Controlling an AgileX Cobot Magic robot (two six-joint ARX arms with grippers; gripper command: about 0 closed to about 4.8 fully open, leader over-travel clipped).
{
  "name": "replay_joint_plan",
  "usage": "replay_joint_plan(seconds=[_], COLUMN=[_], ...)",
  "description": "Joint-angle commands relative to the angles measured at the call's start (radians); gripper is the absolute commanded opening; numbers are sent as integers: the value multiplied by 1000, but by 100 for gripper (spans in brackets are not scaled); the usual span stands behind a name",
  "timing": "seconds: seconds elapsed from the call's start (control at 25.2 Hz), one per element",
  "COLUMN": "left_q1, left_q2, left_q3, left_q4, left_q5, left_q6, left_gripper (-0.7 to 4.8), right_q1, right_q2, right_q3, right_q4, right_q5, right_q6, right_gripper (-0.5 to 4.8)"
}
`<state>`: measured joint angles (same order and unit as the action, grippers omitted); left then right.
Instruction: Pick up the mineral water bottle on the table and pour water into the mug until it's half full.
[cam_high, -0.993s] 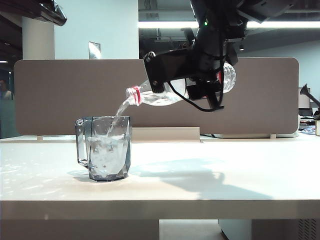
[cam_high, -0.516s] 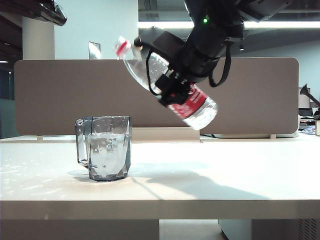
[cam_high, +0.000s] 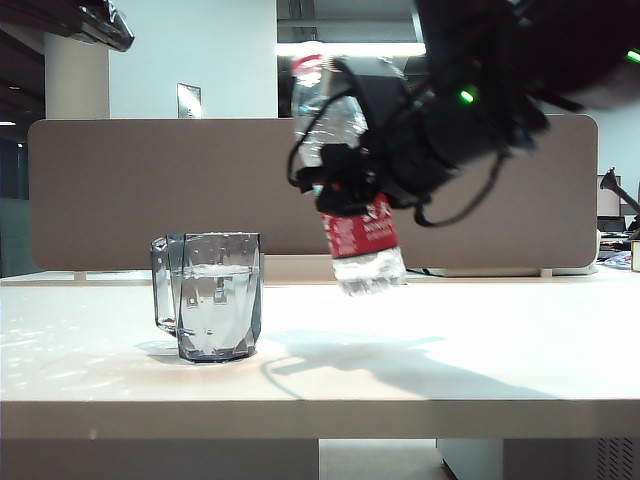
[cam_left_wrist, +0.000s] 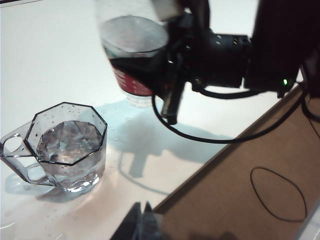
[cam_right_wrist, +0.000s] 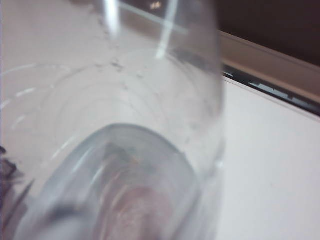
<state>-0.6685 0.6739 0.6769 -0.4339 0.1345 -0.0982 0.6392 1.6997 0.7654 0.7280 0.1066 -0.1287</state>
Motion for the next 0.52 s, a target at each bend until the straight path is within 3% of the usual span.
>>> replay_joint_plan(seconds=[0.04,0.2,0.52], left_q1=[-1,-1,-1], left_q2=[-2,-1,-1], left_q3=[7,7,7], left_q4=[10,10,10], left_q5=[1,0,0], left_q6=[5,5,5], left_gripper=[-1,-1,-1], right_q1=[-13,-33,-34], right_q2=[-6,7,158], right_q3=[-66,-159,-166], right_q4=[145,276,466], right_q5=[0,6,-16], right_q6=[91,130,185], right_gripper=[174,174,176])
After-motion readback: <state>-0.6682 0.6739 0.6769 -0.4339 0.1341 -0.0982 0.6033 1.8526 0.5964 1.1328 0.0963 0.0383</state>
